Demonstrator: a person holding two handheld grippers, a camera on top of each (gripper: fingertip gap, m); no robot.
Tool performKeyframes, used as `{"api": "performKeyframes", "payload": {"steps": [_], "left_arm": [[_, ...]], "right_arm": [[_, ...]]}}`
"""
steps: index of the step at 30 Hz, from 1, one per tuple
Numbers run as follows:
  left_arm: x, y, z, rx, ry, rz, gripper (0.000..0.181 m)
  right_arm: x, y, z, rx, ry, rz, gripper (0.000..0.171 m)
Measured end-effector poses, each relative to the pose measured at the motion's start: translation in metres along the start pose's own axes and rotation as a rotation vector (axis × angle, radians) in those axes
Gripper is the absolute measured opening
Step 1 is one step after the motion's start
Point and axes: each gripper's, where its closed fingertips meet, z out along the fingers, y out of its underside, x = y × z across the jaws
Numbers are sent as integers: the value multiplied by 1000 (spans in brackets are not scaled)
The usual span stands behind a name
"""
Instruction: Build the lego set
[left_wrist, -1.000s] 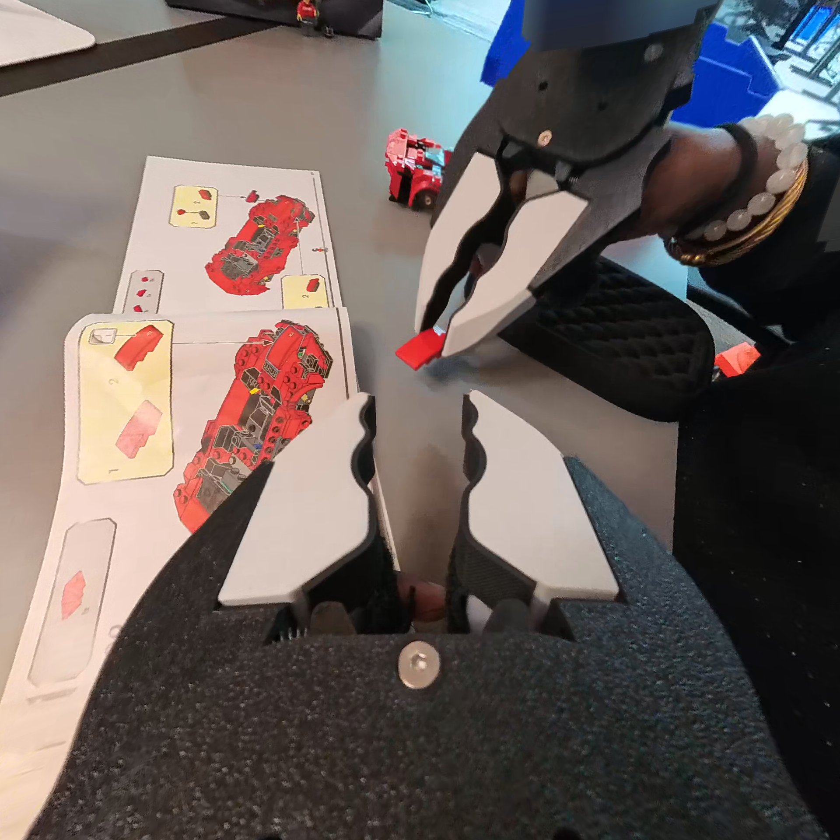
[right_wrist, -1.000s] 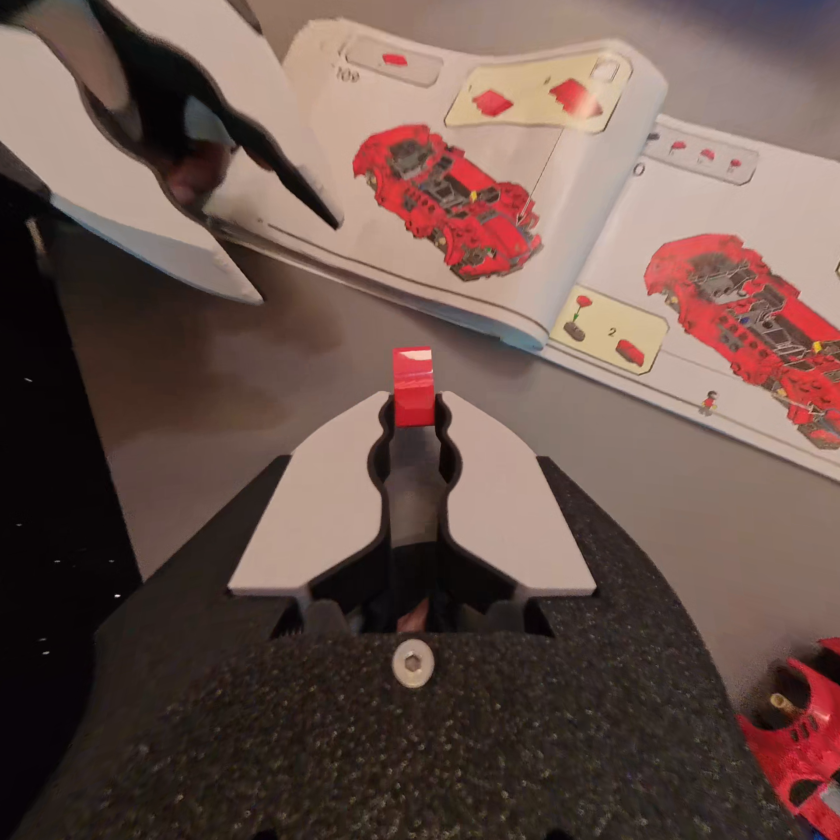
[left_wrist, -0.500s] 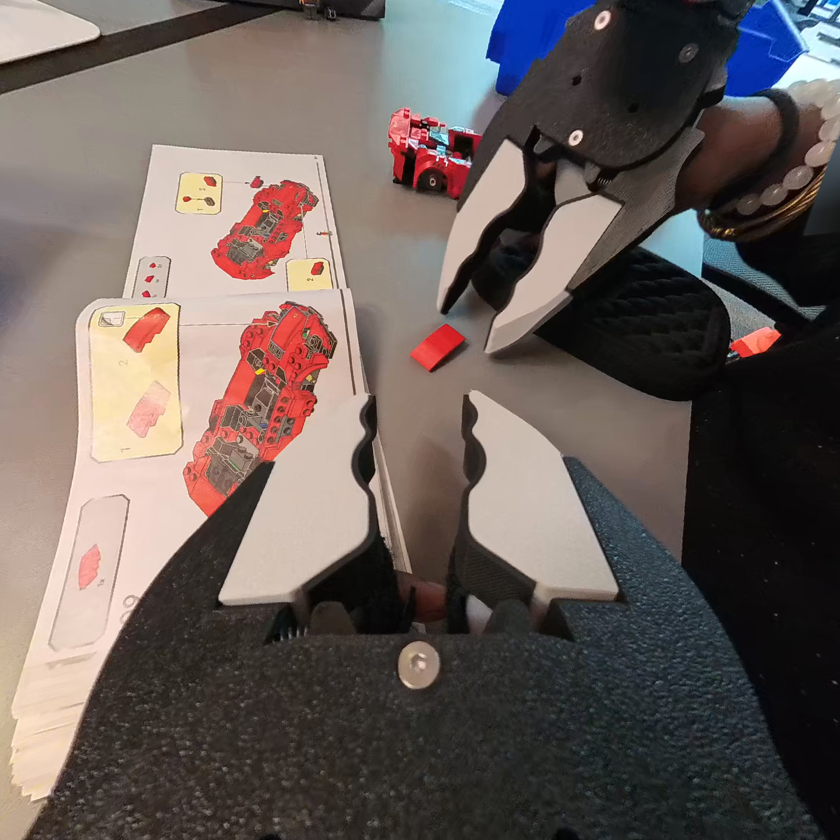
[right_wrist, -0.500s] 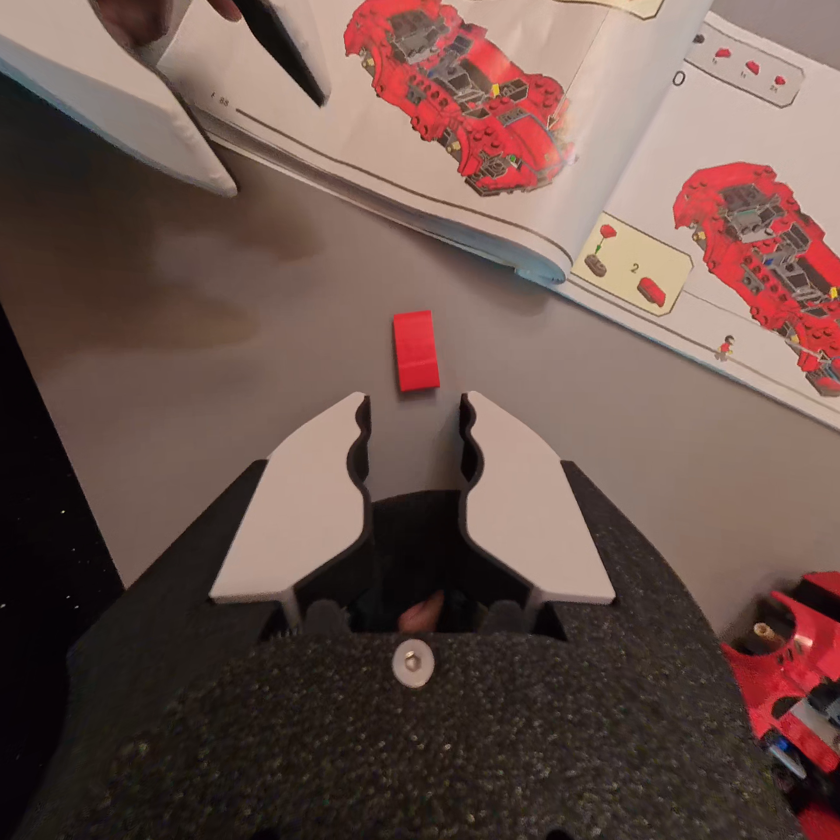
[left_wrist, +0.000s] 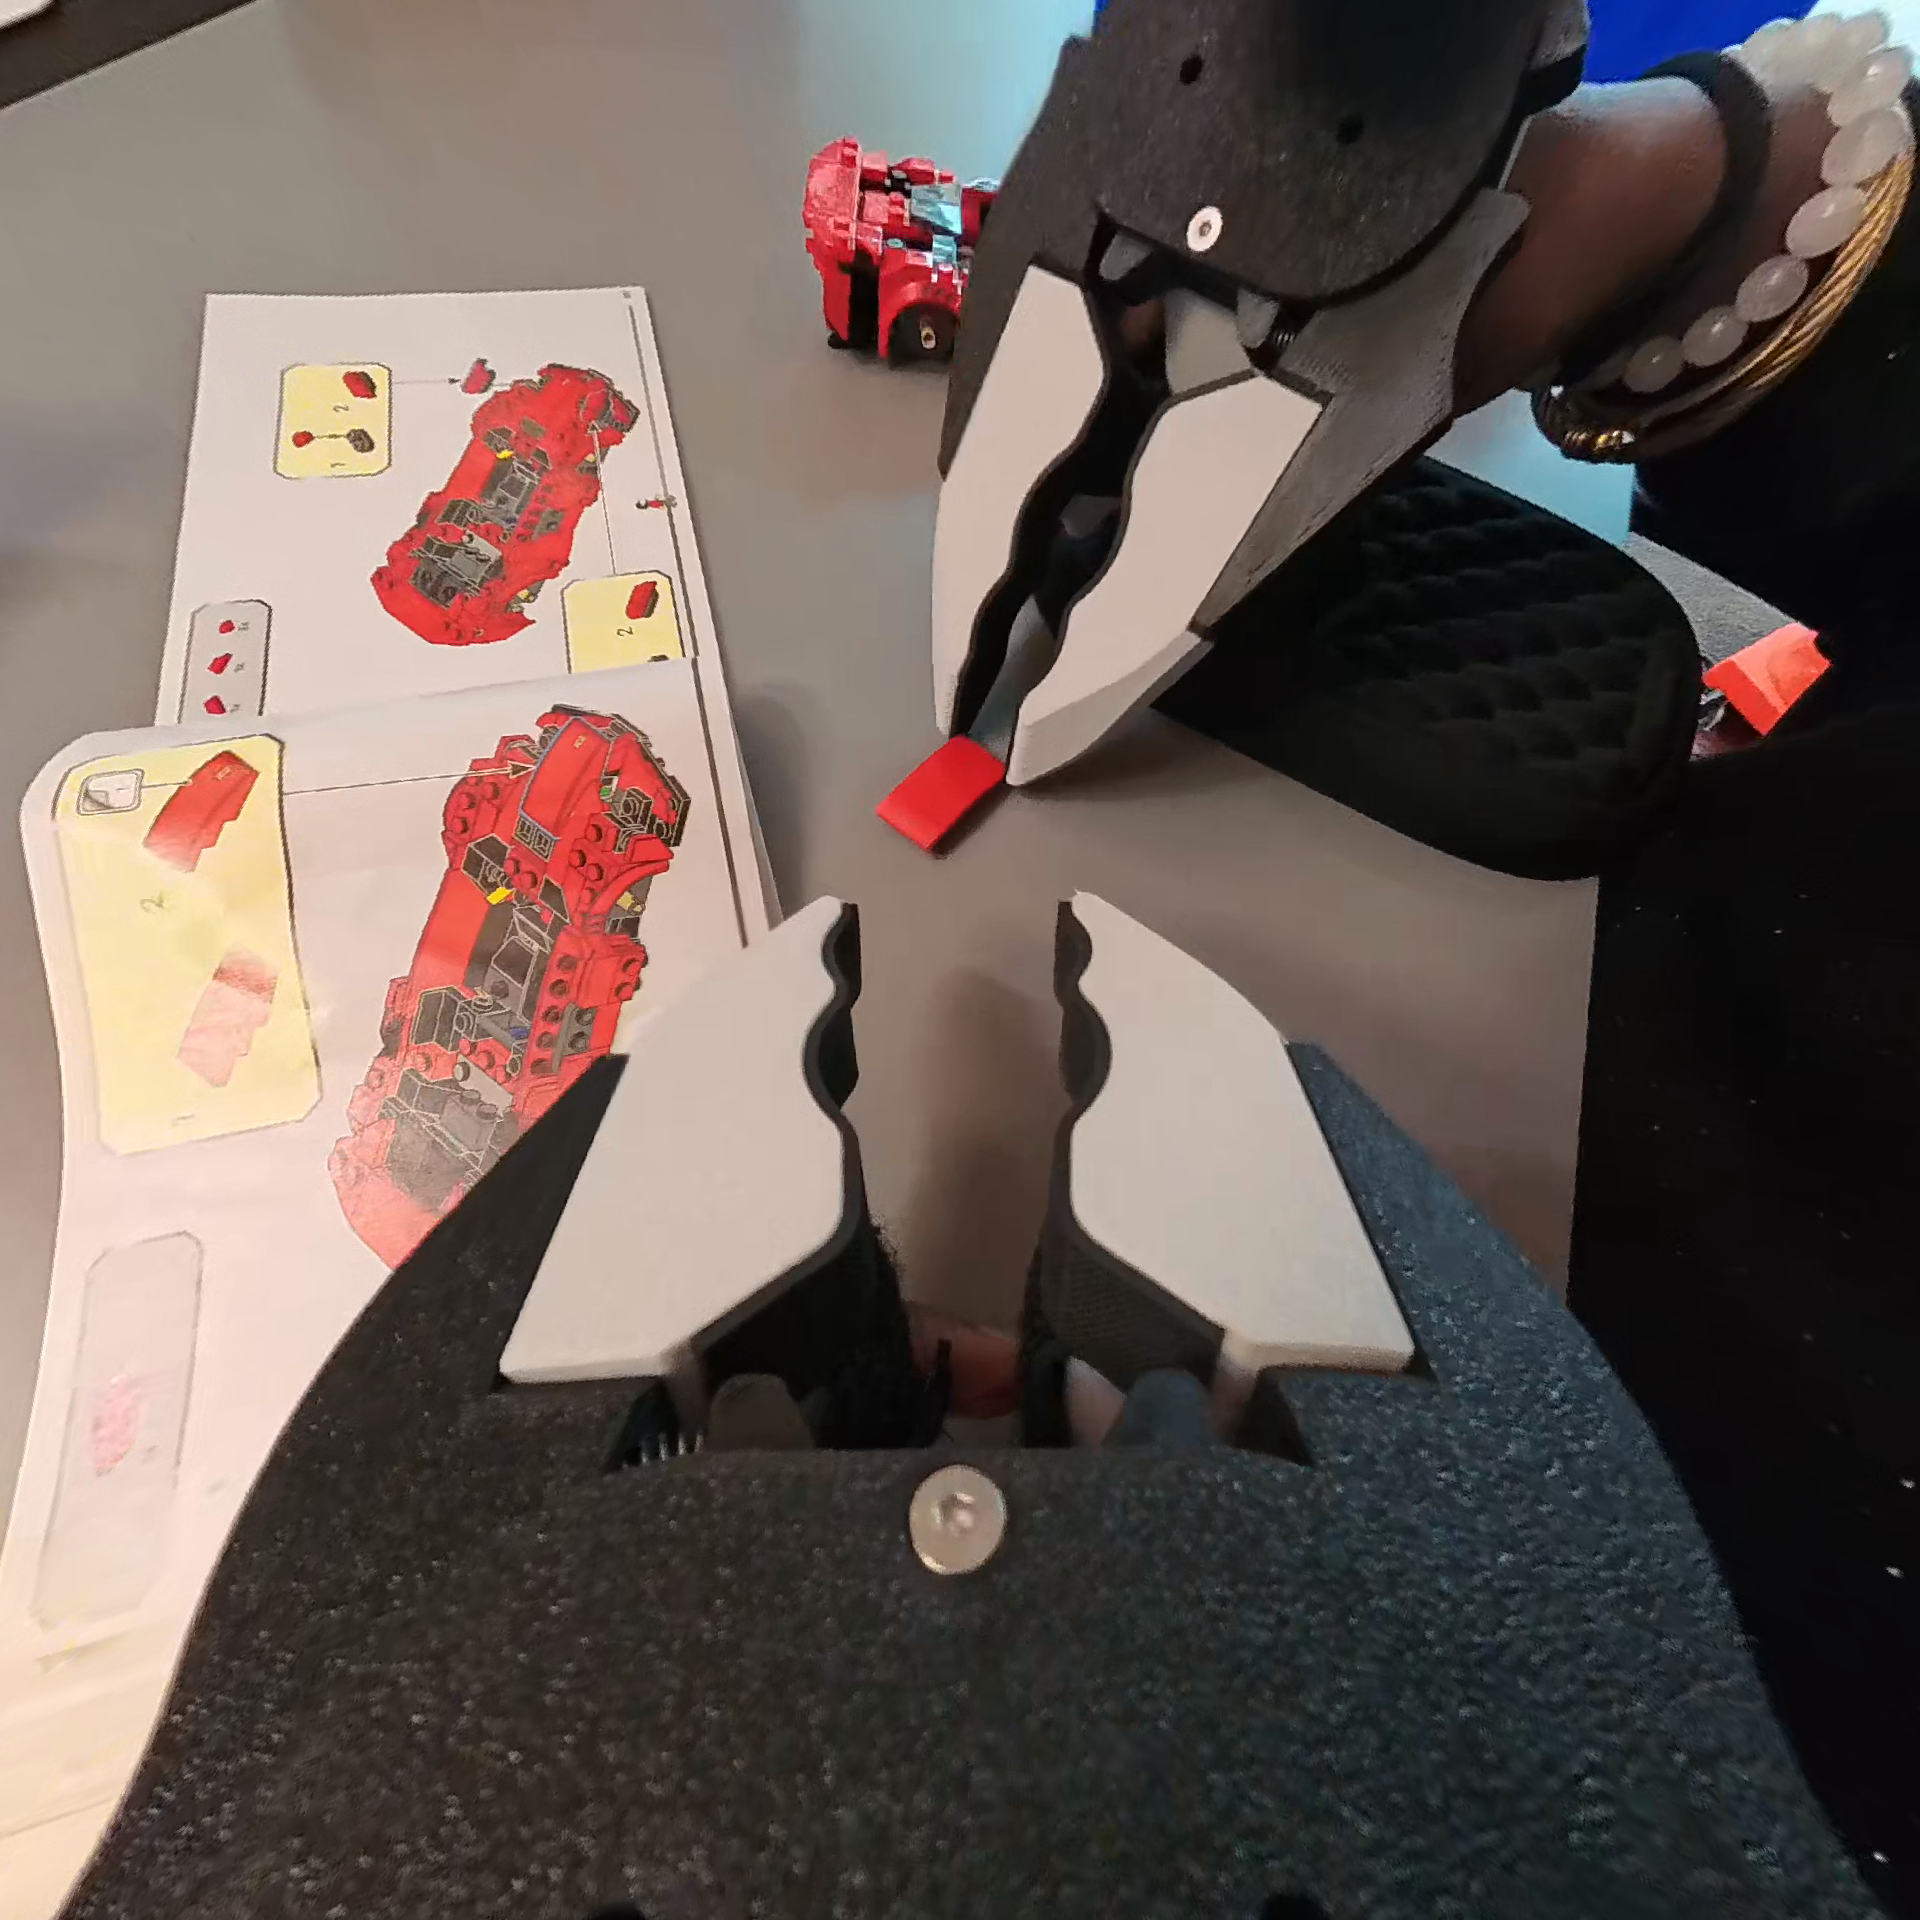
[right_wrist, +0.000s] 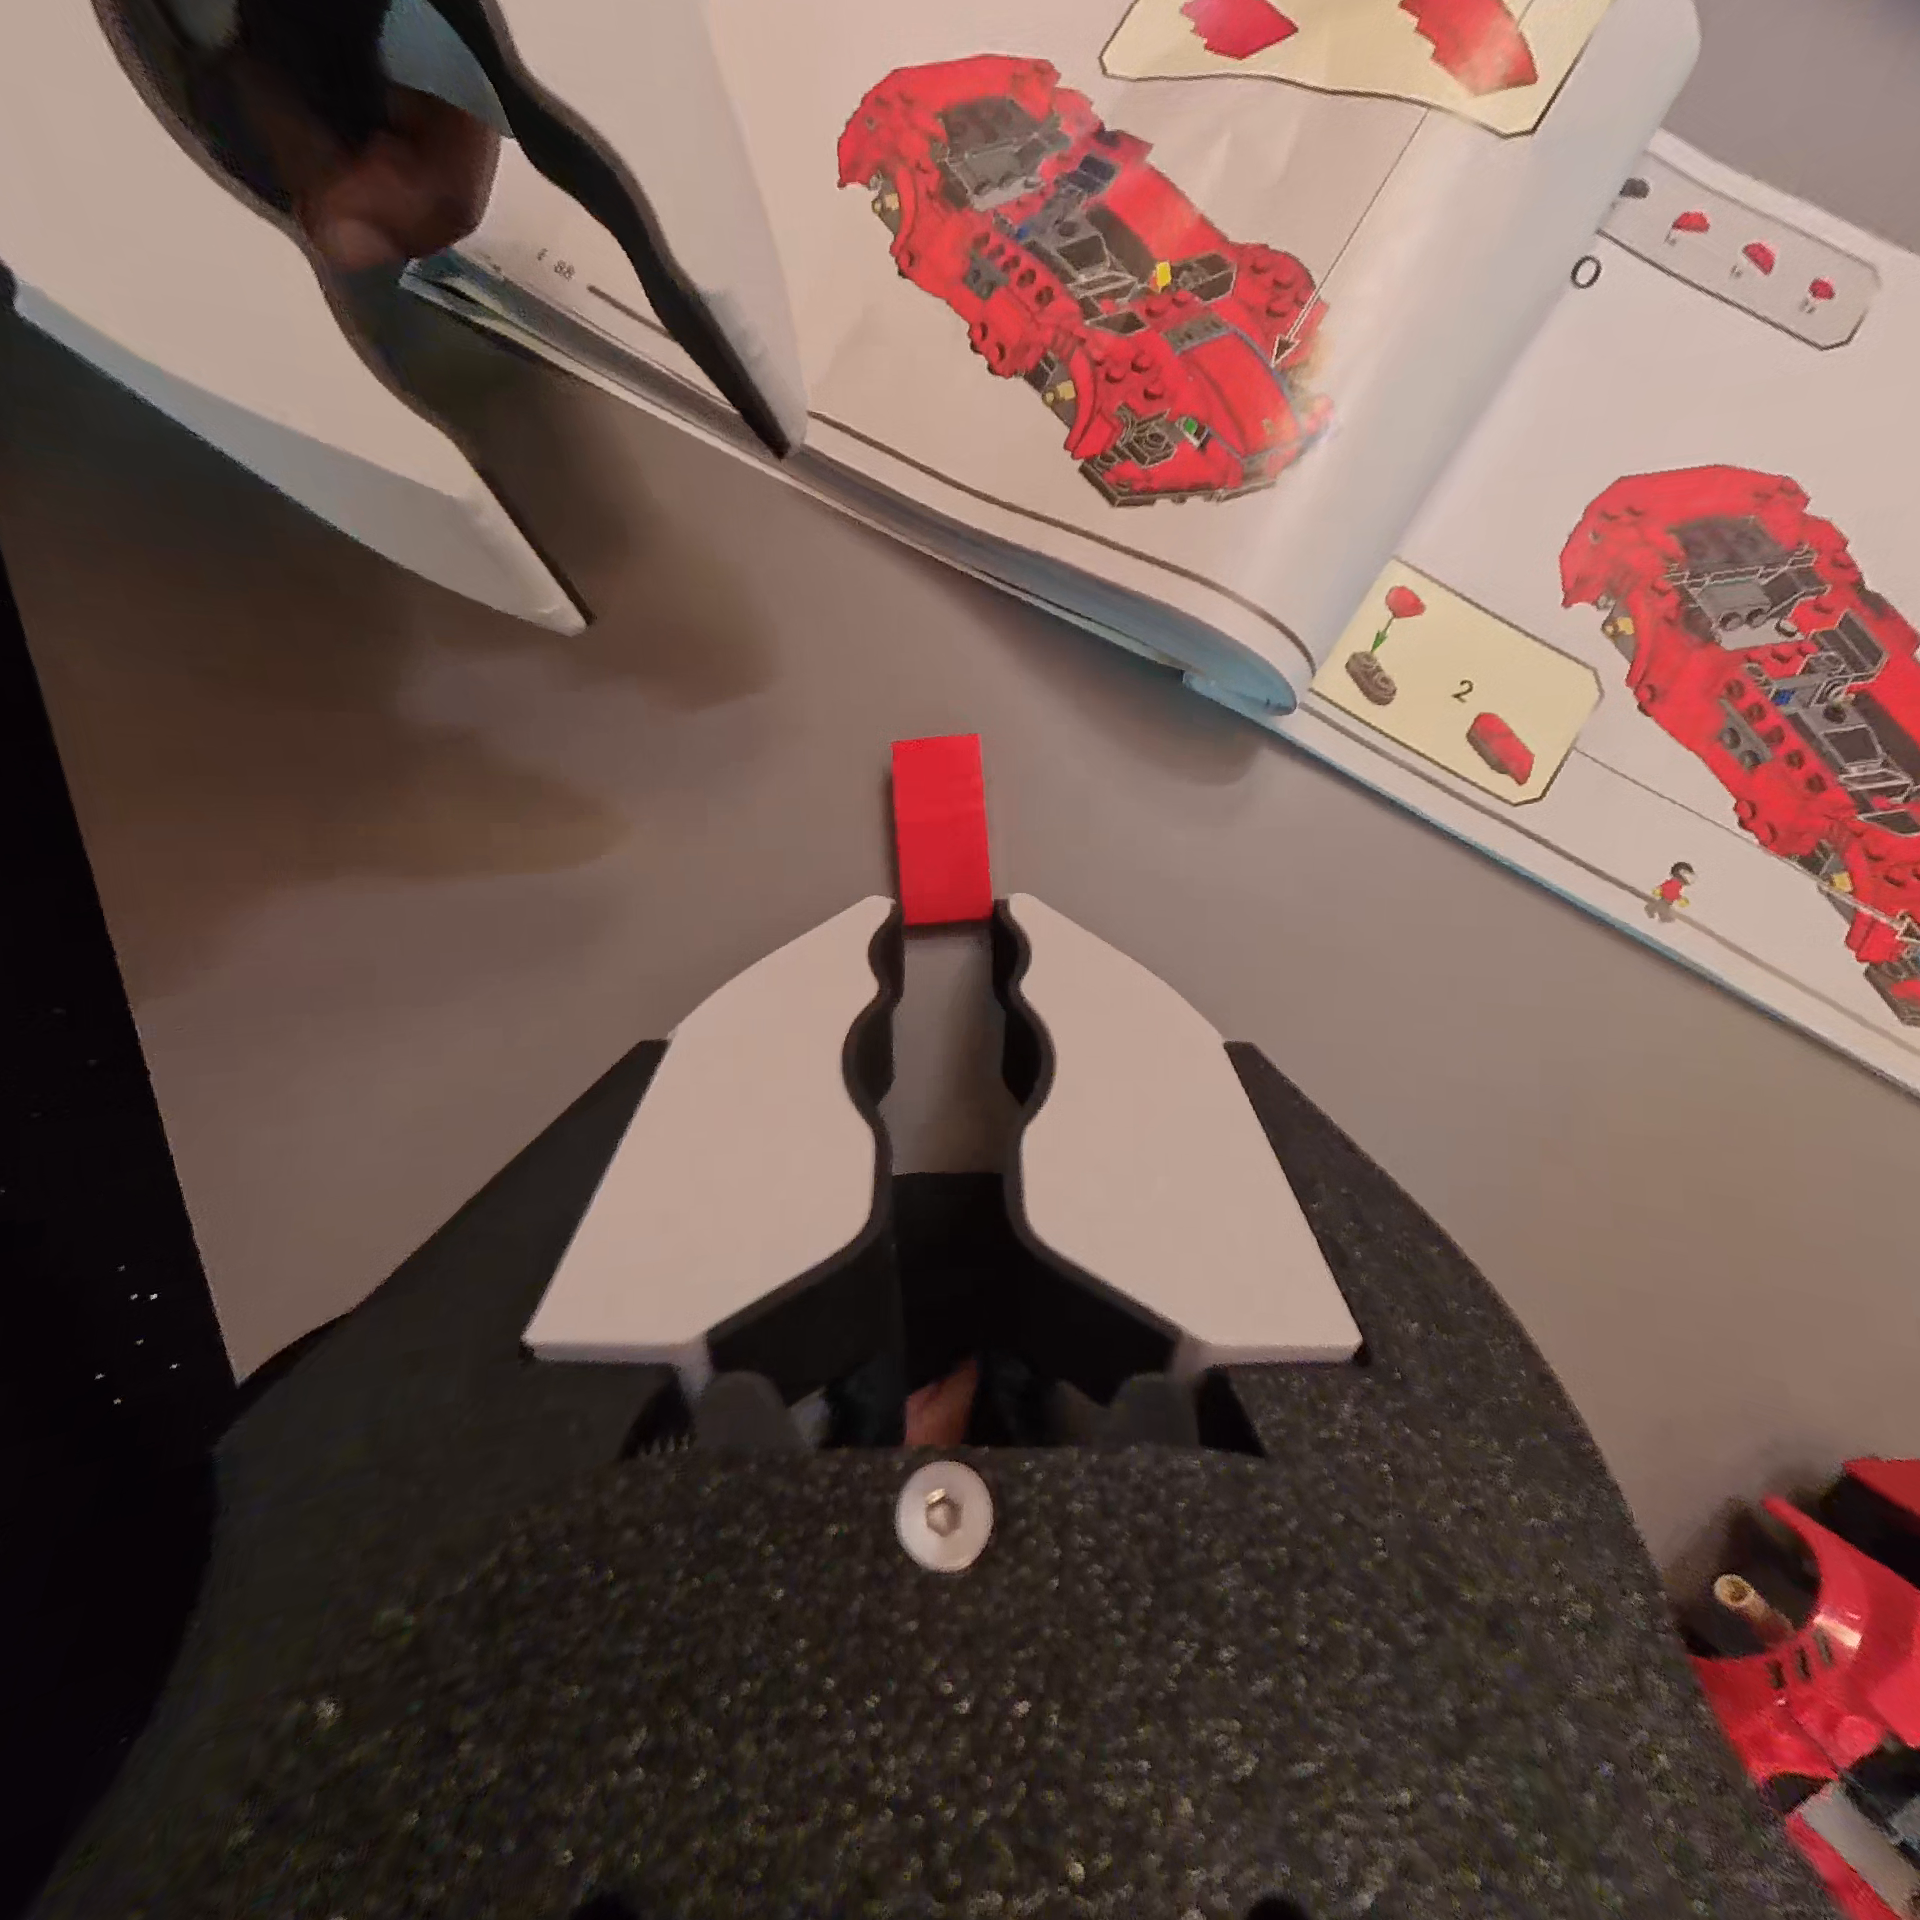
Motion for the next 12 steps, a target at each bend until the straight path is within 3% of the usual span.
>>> {"api": "performKeyframes", "payload": {"steps": [7,12], "left_arm": [[1,-2,-2,15,-15,-7,35],[2,-17,-11,111,-12,-39,35]], "right_arm": [[-3,-5,-6,54,-115,74,16],[-12,-41,-44,339,-435,360,16]]}}
